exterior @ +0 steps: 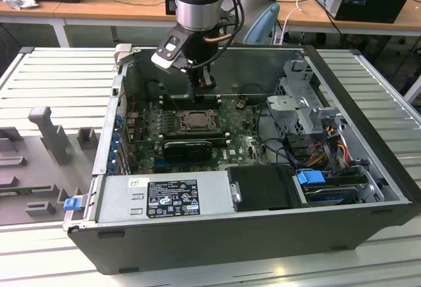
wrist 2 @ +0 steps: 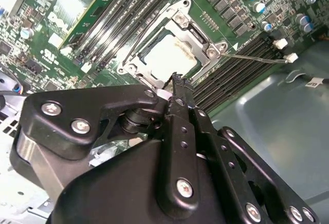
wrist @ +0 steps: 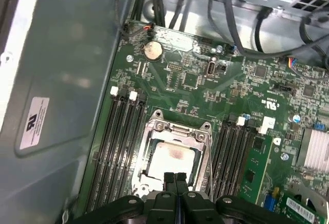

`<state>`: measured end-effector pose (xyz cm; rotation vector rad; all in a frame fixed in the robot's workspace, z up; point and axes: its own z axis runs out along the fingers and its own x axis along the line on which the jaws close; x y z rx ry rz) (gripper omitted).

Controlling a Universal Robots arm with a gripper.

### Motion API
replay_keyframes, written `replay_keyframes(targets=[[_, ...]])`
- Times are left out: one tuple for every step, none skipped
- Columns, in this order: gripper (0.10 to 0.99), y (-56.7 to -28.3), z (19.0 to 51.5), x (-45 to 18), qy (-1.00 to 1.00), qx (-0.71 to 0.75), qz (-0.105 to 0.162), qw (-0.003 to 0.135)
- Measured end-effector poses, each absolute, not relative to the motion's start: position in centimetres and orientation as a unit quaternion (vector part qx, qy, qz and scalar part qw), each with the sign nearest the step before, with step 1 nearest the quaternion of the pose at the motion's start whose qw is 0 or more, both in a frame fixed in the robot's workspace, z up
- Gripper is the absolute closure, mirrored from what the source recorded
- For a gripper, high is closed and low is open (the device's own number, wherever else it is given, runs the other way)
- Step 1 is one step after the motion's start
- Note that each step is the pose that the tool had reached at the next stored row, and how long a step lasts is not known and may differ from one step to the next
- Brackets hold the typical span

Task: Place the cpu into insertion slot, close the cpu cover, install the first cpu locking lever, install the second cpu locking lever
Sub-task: 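Install the first cpu locking lever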

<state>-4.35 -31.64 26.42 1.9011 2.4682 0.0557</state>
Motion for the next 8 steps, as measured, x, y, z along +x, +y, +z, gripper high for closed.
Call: replay_keyframes(targets=[[0.980, -31.64, 26.42, -4.35, 0.796, 0.605, 0.018, 0.013], [0.980, -31.64, 26.42, -4.35, 0.799, 0.601, 0.018, 0.013], [0.980, -31.64, 26.42, -4.35, 0.800, 0.599, 0.018, 0.013], [0.980, -31.64, 26.42, -4.35, 0.803, 0.596, 0.018, 0.012], [0.980, -31.64, 26.42, -4.35, 0.804, 0.594, 0.018, 0.012], [0.980, -31.64, 26.42, -4.35, 0.806, 0.592, 0.018, 0.012], [0.980, -31.64, 26.42, -4.35, 0.808, 0.589, 0.018, 0.012], [0.980, -31.64, 26.42, -4.35, 0.810, 0.586, 0.018, 0.012]])
